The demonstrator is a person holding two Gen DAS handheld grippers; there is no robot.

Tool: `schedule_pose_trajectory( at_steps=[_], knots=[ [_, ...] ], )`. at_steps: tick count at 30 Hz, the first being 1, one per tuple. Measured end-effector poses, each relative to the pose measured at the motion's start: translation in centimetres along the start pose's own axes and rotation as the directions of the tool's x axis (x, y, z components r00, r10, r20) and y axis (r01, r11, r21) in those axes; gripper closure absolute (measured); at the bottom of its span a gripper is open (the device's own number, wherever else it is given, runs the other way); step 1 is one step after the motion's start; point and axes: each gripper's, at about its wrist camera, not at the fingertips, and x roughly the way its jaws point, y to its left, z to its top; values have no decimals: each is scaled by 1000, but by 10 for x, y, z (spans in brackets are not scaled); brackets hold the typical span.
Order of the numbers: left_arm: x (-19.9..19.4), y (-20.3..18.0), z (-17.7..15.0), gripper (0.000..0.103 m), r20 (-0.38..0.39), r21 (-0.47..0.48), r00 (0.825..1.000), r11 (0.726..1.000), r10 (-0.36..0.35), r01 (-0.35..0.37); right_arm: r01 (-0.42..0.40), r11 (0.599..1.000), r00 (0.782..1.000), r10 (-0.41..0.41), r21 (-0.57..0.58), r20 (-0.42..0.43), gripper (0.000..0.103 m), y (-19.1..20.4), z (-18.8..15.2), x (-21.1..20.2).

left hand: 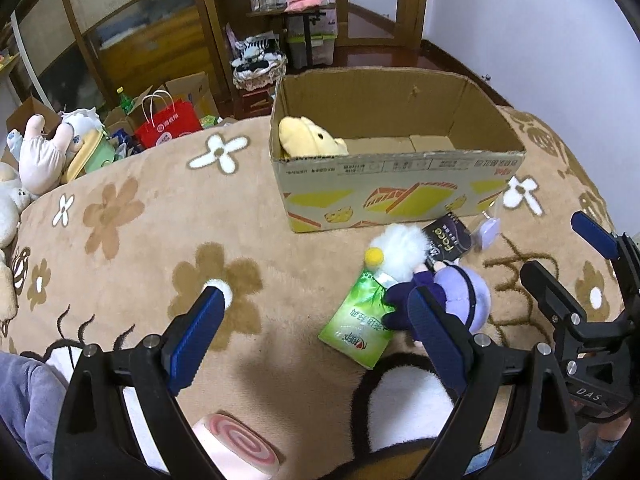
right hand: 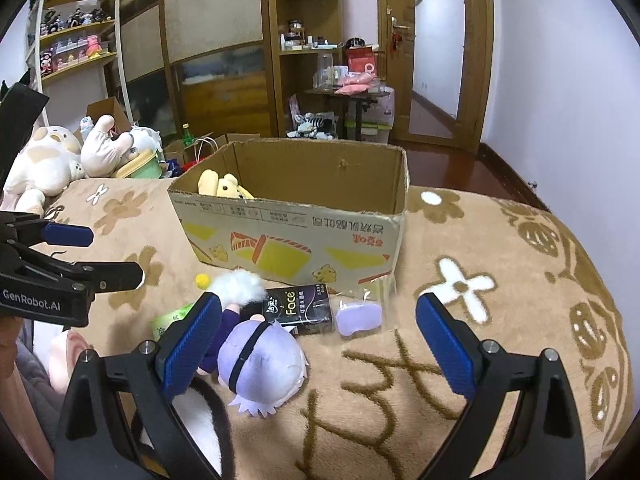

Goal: Organize soft objects
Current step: 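Grasp the green tissue pack with the left tool while the right tool grasps the white-purple doll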

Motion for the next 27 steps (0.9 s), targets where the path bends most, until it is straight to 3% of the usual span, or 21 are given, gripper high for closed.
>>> schedule_pose_trajectory(
  at_steps=[12, 19, 27],
  knots=[
    [29, 3, 5, 11, -79, -33, 997, 999, -19, 16, -9, 1000, 997, 8, -12, -81, 1, 8, -8, 37],
    [50, 6, 7, 11, -140, -70, 987, 995, -73, 64, -18, 1000, 993, 16, -9, -120, 1, 10, -13, 53],
    [69, 2, 8, 11, -182, -65, 981, 996, -64, 53, -48, 999, 987, 48, 3, -153, 1, 9, -20, 67]
  ],
)
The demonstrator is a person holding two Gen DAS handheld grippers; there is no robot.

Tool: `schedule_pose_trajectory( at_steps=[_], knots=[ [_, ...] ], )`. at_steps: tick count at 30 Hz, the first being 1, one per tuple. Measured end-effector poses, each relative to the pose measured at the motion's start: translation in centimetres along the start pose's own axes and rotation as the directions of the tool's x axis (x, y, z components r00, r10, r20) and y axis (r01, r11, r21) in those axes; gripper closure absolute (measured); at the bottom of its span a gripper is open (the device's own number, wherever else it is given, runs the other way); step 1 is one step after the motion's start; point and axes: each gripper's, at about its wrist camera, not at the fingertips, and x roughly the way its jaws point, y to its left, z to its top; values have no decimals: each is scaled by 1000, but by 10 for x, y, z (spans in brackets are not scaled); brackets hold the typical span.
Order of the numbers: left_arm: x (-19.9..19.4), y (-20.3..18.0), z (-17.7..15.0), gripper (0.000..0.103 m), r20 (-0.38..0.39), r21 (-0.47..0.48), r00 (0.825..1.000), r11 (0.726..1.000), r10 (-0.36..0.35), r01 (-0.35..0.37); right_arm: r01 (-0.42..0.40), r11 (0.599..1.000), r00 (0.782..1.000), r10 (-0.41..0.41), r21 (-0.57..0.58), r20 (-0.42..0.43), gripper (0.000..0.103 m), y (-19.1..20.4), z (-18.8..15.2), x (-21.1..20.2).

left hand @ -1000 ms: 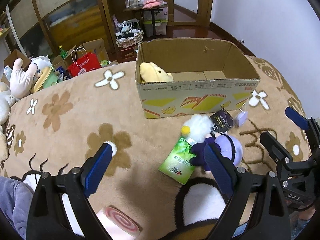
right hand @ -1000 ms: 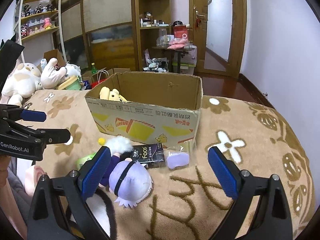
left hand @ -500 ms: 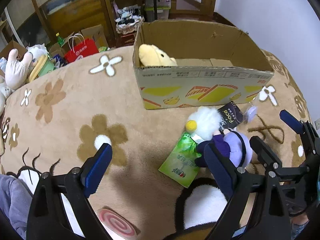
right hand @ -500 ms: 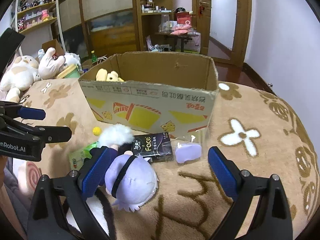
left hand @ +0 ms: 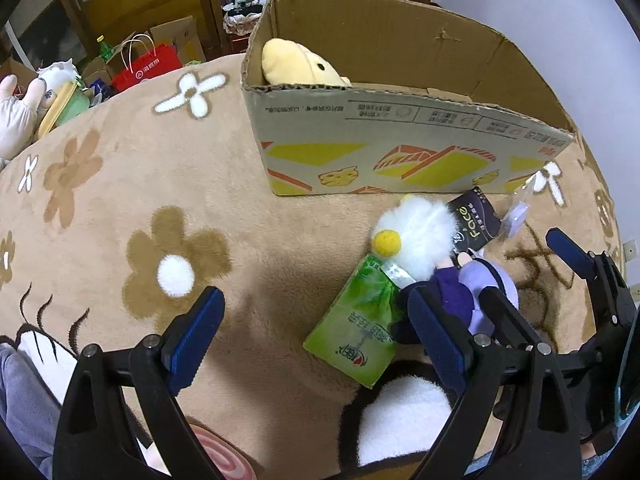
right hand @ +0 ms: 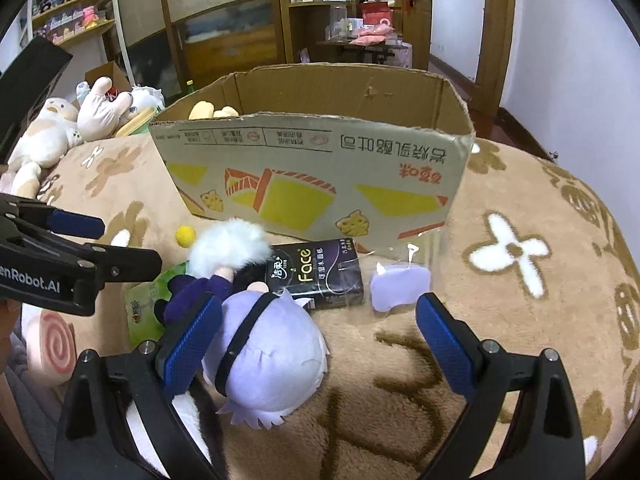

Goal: Organize soft objects
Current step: 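Grasp the green tissue pack with the left tool while the right tool grasps the white-purple doll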

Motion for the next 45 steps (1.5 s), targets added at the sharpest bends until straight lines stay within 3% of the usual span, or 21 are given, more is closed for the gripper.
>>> schedule_pose_trajectory(
  at_steps=[6, 16, 21, 25, 29, 30, 38, 45],
  knots=[
    [13, 5, 2, 11, -31, -21, 1000, 1000, 1, -1, -38, 998, 999, 39, 52, -18, 1, -7, -1, 5],
    [20, 9, 3, 11, -50, -24, 999, 1000, -18, 16, -76, 997, 996, 77, 12, -52, 1, 7, -5, 8],
    [23, 10, 1, 11, -61, -26, 998, 999, -30, 29, -115, 992, 990, 119, 56, -79, 2, 0, -5, 15],
    [28, 9, -2, 11, -81, -23, 996, 999, -44, 43, -189, 974, 971, 205, 128, -123, 13, -6, -7, 23],
    [30, 11, -4, 11, -86, -32, 995, 998, -55, 53, -248, 956, 954, 269, 157, -134, 35, -6, -9, 23],
    [31, 13, -4, 11, -90, -39, 994, 998, -61, 58, -258, 954, 951, 279, 153, -135, 35, -4, -9, 22],
    [33, 20, -4, 11, -101, -45, 991, 996, -83, 79, -210, 974, 967, 219, 82, -132, 40, 6, -8, 13],
    [37, 14, -11, 11, -134, 0, 987, 996, -93, 94, -107, 994, 985, 109, 23, -136, 41, 1, -6, 0]
  ],
)
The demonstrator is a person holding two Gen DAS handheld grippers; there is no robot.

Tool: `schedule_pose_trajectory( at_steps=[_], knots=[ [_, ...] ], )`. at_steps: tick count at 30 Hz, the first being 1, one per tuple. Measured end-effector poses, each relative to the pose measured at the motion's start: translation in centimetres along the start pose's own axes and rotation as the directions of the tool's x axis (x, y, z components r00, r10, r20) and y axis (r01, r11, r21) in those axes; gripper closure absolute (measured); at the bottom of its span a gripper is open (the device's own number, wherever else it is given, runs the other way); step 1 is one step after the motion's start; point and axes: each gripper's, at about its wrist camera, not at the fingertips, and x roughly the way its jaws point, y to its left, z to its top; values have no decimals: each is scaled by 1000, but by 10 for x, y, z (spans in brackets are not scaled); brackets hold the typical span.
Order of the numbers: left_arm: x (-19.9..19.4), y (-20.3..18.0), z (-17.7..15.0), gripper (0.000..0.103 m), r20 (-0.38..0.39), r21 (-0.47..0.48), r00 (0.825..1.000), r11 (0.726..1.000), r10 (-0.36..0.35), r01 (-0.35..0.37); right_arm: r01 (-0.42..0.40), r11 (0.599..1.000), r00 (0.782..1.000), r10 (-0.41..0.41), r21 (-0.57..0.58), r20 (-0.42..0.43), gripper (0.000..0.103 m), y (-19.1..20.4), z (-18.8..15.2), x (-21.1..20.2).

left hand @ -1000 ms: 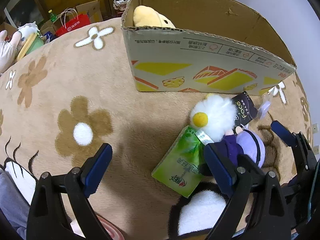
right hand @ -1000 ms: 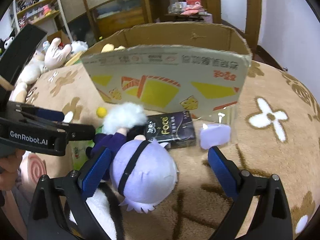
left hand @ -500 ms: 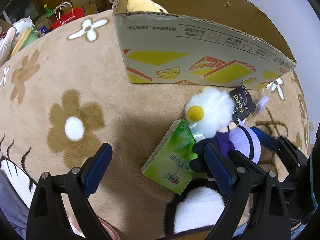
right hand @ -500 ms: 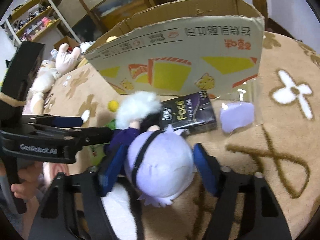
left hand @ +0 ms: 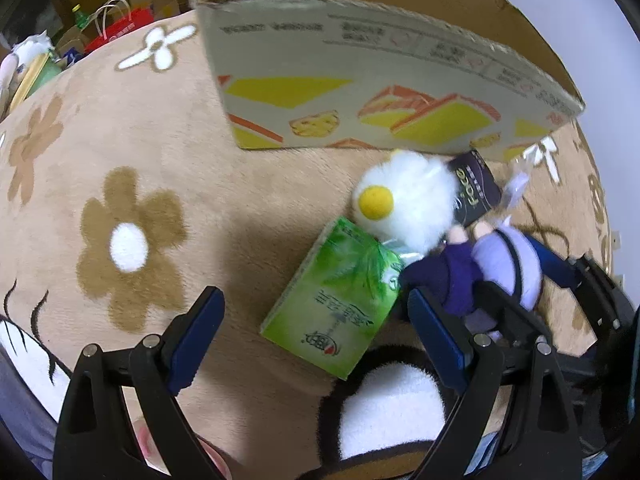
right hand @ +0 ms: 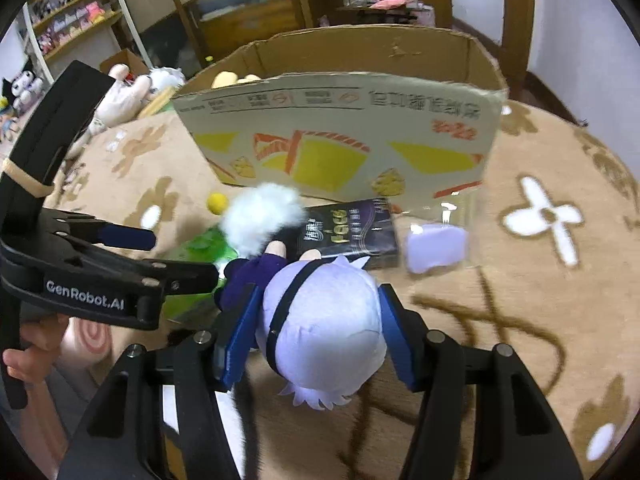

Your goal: Organize soft objects

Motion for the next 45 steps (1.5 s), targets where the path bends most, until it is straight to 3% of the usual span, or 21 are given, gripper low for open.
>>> schedule_pose_trajectory(
  at_steps=[7, 9, 12, 23, 32, 41, 45],
  knots=[
    [5, -7, -8, 12, -13, 36, 1000, 999, 22, -22, 36, 999, 999, -37, -22, -20, 41, 0, -3, 6],
    [7, -9, -10, 17, -24, 33, 1000, 999, 17, -16, 40, 999, 999, -40, -30, -20, 41, 0, -4, 8],
    [13, -7, -14, 32, -51, 27, 999, 1000, 9, -8, 32, 999, 999, -32, -2, -30, 40, -2, -4, 11],
    [-2, -15, -25, 34, -8, 29, 999, 999, 41, -41, 9, 999, 1000, -8, 40, -12, 43, -9, -6, 6],
    [-22, -10, -44, 35, 37, -3, 997, 997, 71, -71, 97, 995, 994, -97, 8, 49, 43, -5, -5, -13],
    [-53, -24, -52, 38, 141, -6, 987, 997, 72, -72, 141, 989, 980, -145, 39, 134, 43, -12, -1, -39],
    [-48, -23, -55, 40, 98, -10, 994, 999, 47, -46, 148, 988, 976, -151, 35, 158, 43, -11, 0, -47]
  ],
)
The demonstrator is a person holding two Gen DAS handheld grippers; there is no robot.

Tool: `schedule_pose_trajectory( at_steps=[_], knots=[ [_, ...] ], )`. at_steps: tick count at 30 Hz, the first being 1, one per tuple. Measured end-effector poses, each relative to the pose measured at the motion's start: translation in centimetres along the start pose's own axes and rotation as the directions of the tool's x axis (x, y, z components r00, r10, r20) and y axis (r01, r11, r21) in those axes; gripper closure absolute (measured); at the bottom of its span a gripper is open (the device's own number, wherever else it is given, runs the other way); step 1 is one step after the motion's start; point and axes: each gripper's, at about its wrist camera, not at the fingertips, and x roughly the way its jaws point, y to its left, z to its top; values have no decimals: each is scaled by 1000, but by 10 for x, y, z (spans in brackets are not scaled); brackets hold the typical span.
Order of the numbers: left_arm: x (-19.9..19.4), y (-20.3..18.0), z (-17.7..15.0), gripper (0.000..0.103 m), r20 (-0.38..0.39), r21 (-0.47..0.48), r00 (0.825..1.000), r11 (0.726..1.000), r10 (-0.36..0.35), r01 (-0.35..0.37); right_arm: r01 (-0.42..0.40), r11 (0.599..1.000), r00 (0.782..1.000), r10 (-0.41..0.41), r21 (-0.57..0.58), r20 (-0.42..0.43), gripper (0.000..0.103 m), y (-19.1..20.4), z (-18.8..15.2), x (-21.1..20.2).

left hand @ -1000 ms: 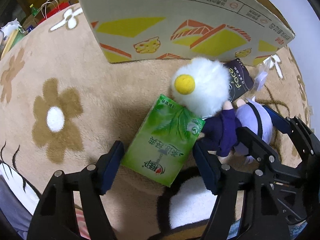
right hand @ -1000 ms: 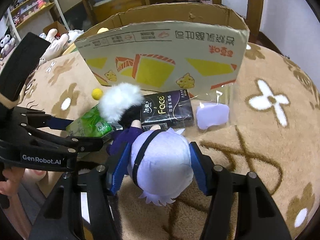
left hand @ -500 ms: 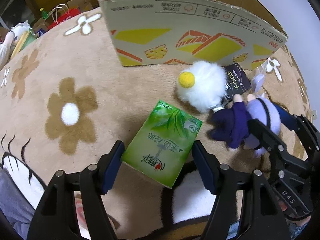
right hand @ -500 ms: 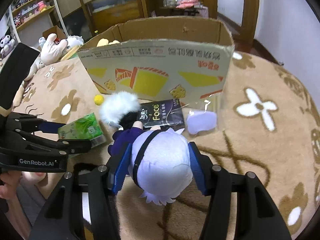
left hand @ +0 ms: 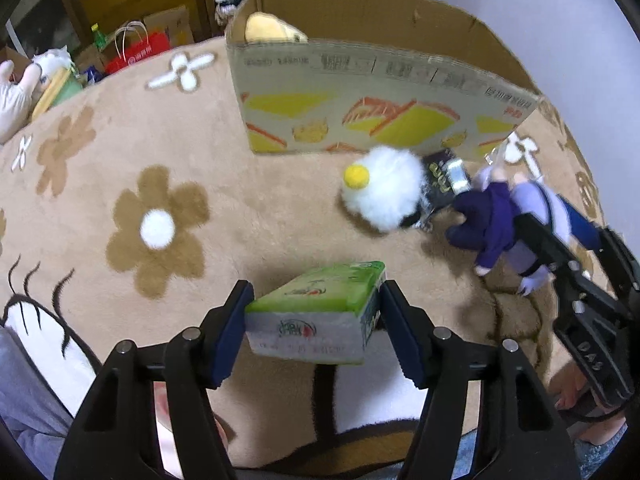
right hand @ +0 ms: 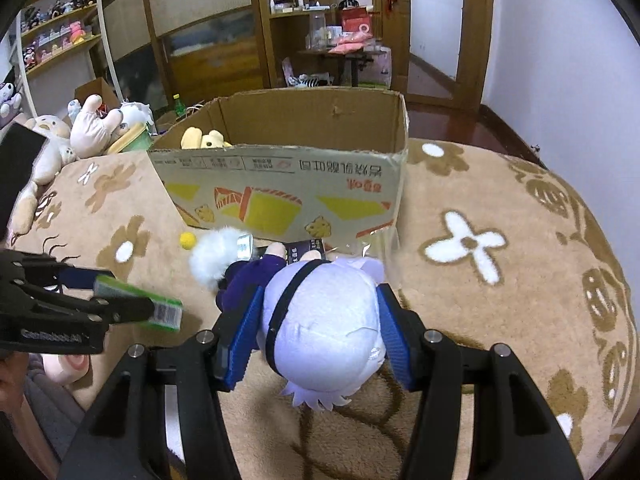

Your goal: Organize soft objects

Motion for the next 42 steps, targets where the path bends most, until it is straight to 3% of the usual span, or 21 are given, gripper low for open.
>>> schedule_pose_trajectory(
  at_steps=[8, 14, 17, 24, 30, 39, 42],
  knots=[
    [-15, 6, 3, 40, 84, 0, 996, 1000, 15, -15, 26, 999, 998, -25, -28, 58, 43, 6, 1, -16],
    [-45, 1, 7, 40, 228, 8, 973, 1000, 26, -28, 35, 999, 990, -30, -36, 137, 43, 7, 9, -33],
    [-60, 3, 10, 40, 316, 1, 948, 1000, 28, -30, 24, 999, 984, -17, -35, 176, 43, 7, 17, -44],
    [-95, -2, 16, 40, 510, 4, 857, 996, 78, -93, 9, 1000, 962, -4, -16, 273, 43, 1, 42, -66],
    [-113, -7, 31, 40, 608, 15, 789, 992, 90, -125, -1, 1000, 944, 6, -14, 331, 43, -8, 65, -72],
    [-126, -13, 72, 43, 672, 39, 734, 985, 100, -170, -11, 999, 926, 27, -44, 377, 43, -13, 99, -61],
    [-120, -14, 87, 45, 670, 52, 736, 983, 94, -173, -11, 998, 925, 34, -64, 379, 43, -13, 107, -52]
  ],
)
